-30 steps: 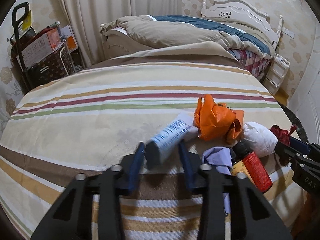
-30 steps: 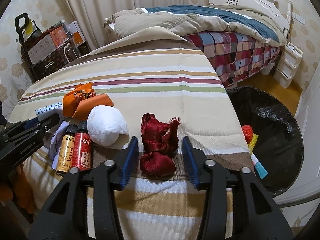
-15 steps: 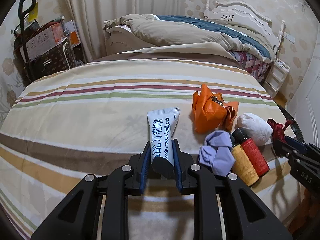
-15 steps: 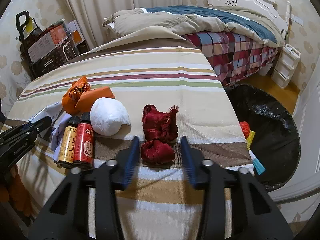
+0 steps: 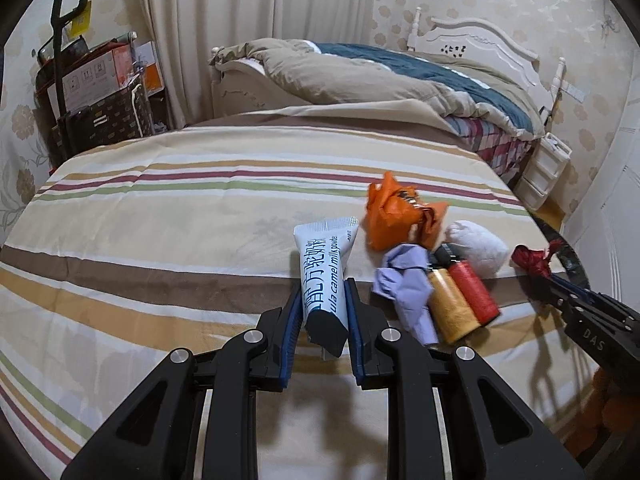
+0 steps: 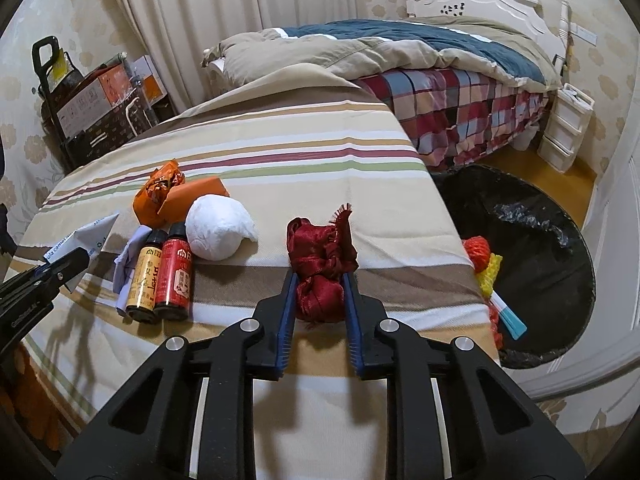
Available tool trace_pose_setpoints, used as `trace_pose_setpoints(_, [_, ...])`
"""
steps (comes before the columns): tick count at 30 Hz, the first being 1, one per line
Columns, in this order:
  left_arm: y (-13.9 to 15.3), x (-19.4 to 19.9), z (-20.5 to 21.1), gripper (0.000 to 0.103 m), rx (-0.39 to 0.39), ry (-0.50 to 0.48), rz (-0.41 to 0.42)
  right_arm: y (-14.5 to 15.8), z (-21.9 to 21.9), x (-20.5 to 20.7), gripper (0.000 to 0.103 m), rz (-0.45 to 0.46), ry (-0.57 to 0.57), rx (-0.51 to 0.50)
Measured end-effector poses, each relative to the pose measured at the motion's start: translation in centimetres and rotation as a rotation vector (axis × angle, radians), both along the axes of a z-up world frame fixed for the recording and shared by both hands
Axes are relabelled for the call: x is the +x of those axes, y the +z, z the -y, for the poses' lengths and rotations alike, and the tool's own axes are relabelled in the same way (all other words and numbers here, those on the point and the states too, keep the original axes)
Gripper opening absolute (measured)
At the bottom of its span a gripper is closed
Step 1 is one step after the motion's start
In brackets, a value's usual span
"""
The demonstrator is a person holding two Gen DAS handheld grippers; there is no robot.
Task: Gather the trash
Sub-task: 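Carry the red cloth and white tube over the black trash bin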
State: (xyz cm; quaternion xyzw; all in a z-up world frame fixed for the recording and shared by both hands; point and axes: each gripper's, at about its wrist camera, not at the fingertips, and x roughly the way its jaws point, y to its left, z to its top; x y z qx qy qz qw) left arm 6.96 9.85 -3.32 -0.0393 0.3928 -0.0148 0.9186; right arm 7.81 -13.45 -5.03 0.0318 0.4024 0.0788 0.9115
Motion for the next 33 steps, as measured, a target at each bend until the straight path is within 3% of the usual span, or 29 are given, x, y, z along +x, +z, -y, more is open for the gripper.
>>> trace_pose_setpoints(14, [2.3, -0.9, 5.7, 0.022, -0.018, -0.117, 0.063, 2.4, 4.0, -2.1, 0.021, 0.070, -0.081, 0.028])
trace_pose_setpoints(24, [3.5, 0.6, 13.3, 0.022, -0.012, -0.253, 0.100, 3.3, 9.4, -2.1, 0.021, 0.110, -0.197, 0.022])
trace_pose_setpoints(33, [3.0, 2.5, 20.1, 0.022, 0.021, -0.350, 0.102, 2.3, 14.1, -0.8, 0.021, 0.103, -0.277, 0.029])
